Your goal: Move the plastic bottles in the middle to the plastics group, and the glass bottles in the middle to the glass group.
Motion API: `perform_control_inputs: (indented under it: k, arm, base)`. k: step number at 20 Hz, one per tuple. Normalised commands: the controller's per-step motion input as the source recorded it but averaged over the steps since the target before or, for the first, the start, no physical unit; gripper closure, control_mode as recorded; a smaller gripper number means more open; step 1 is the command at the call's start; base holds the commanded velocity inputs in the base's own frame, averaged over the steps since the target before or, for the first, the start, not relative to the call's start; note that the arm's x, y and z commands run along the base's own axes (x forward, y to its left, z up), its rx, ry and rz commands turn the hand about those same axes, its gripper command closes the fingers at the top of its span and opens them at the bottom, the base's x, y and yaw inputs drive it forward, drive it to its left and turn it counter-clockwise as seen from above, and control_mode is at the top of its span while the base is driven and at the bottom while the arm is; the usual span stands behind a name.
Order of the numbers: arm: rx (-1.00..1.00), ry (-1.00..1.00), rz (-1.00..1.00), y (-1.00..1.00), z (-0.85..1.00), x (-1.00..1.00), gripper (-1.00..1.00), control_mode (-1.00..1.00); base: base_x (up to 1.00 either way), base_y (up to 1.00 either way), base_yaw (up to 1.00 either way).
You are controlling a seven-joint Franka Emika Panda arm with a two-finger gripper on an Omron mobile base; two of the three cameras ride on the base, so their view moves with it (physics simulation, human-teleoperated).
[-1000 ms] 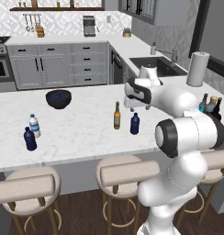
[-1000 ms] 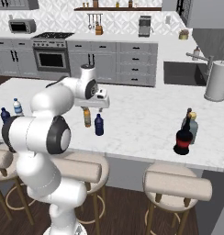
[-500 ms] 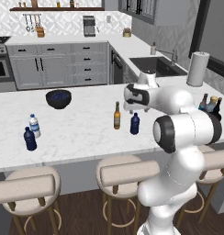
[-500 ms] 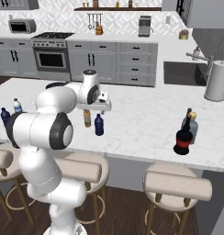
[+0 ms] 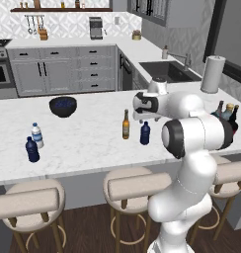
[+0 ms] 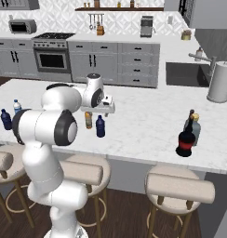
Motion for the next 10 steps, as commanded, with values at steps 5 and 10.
perform_control_inputs:
  k: [5, 10]
  arm:
    - [0.00, 0.00, 0.00, 0.00, -0.33, 0.00, -1.00, -1.00]
    - [0.00, 0.00, 0.00, 0.00, -0.29, 0.07, -1.00, -1.00]
  base:
    - [0.00, 0.00, 0.00]
    - [0.00, 0.00, 0.00]
